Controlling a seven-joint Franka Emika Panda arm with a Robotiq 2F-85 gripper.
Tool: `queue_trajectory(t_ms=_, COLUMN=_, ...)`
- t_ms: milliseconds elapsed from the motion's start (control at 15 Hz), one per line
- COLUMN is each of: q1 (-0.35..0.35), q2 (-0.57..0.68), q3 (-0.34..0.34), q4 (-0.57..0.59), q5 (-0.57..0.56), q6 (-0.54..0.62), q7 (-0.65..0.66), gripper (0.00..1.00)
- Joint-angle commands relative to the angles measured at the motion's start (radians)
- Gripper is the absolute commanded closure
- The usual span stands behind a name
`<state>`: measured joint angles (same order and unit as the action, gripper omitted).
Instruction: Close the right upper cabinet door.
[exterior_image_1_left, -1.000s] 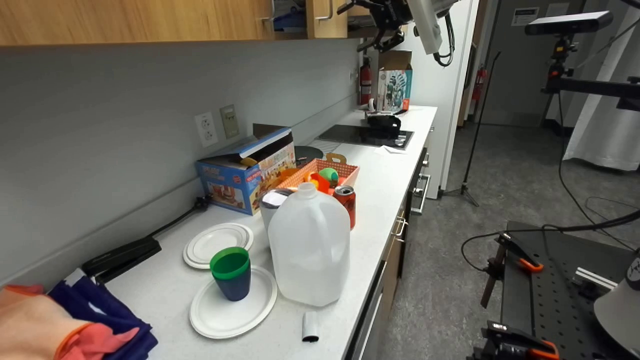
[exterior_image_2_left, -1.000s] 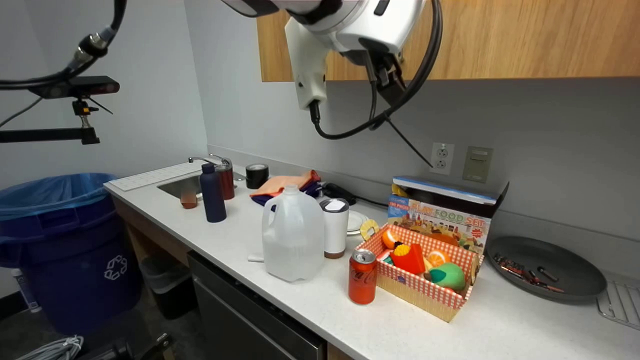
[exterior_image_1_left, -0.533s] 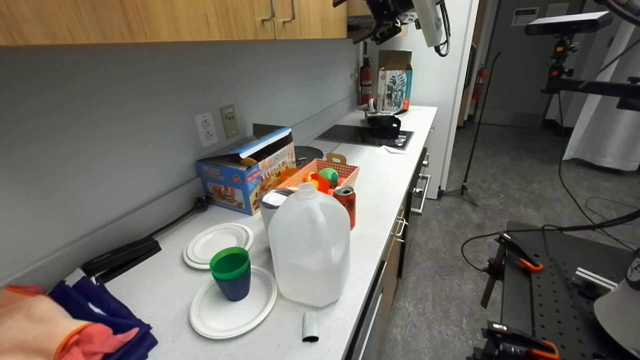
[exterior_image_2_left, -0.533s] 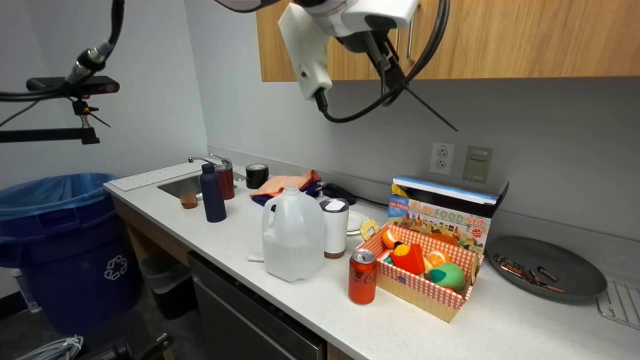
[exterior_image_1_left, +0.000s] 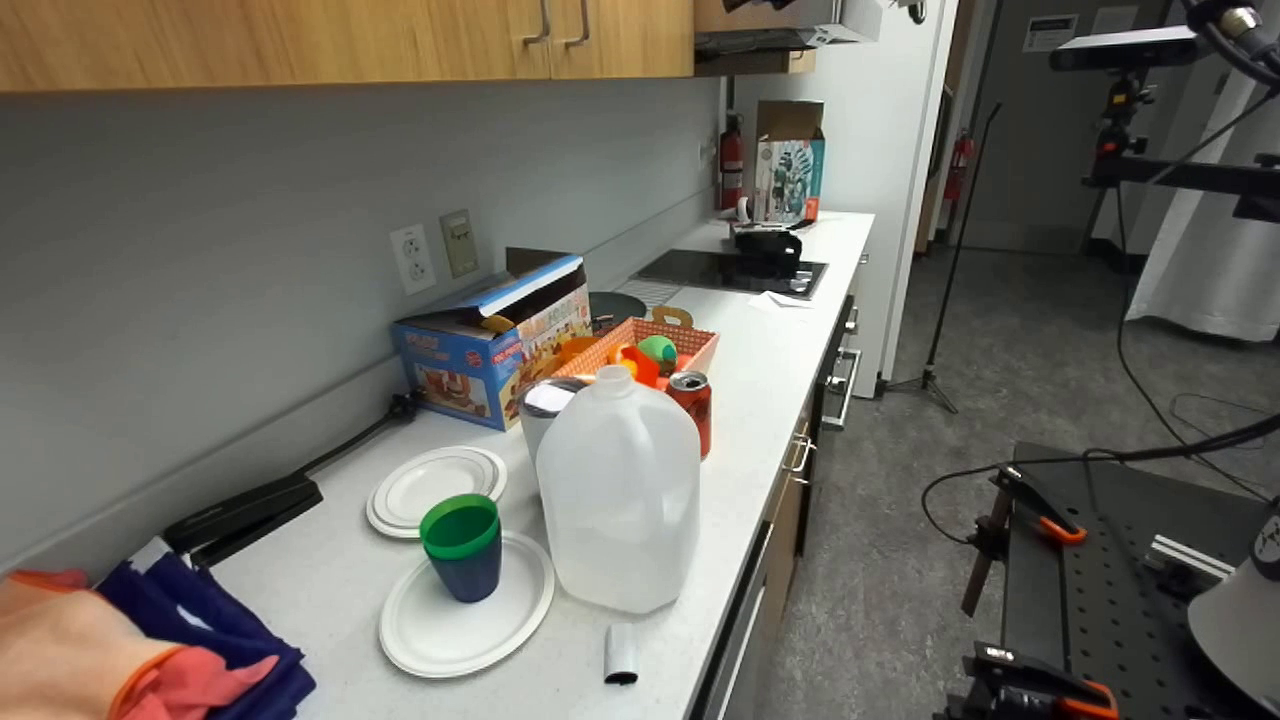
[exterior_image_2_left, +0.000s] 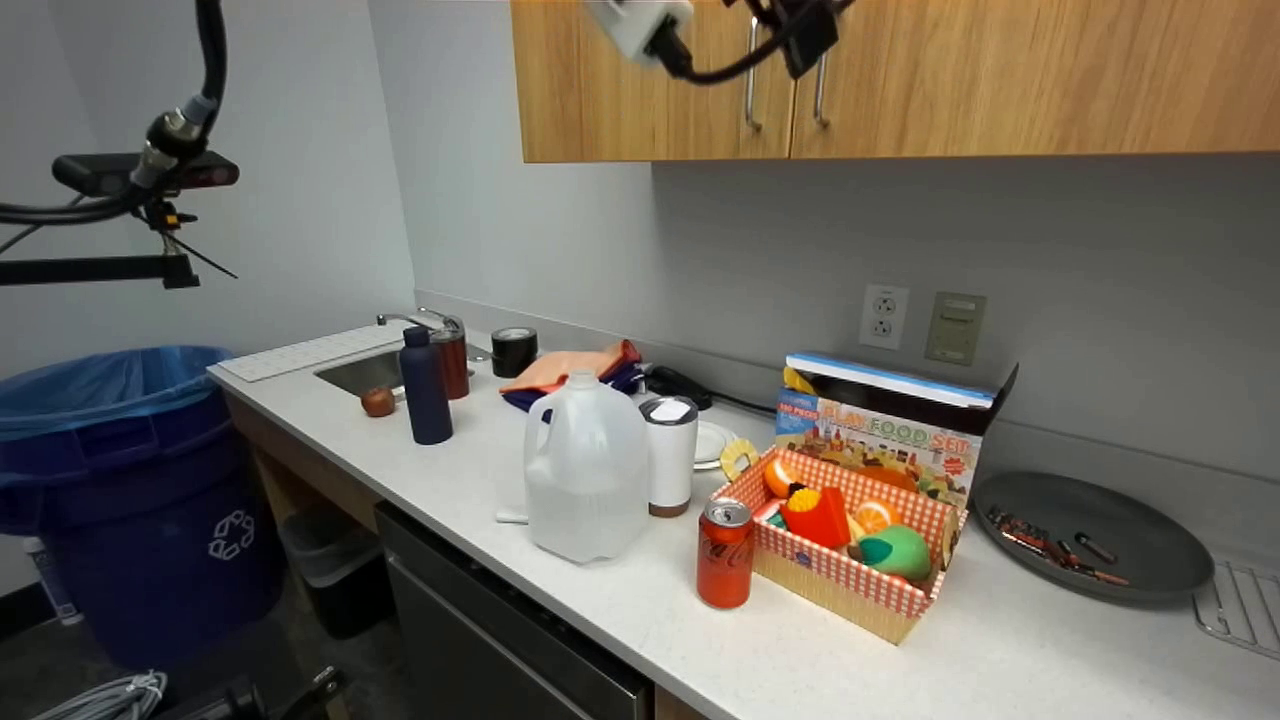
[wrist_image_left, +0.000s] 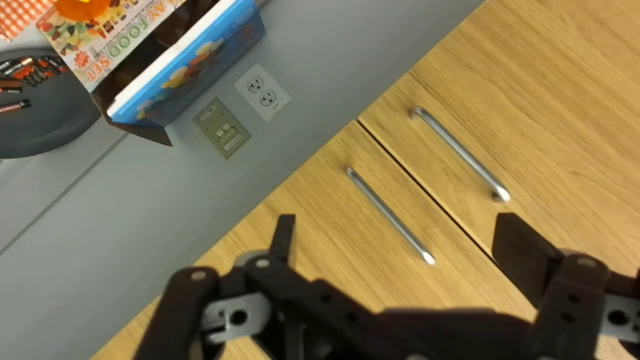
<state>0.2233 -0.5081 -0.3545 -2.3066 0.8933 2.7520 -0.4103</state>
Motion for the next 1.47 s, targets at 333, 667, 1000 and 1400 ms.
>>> queue_trajectory(t_ms=333, q1=-0.118, q2=-0.07, q3=0.052, q4=0.141, q5=-0.072, q6=-0.216, q7=0.057, gripper=0.0)
queue_trajectory(t_ms=667, q1=-0.174, q2=-0.065, q3=0.065, q4=0.174, q5=-0.103, q6=-0.274, q7=0.097, gripper=0.0)
queue_trajectory(t_ms=1000, q1=-0.164, q2=-0.068, q3=0.06, q4=0.155, q5=-0.071, q6=-0.247, q7=0.059, gripper=0.0)
queue_trajectory(t_ms=1400, q1=-0.164, q2=-0.067, q3=0.061, q4=0.155, q5=-0.071, q6=-0.247, q7=0.06, gripper=0.0)
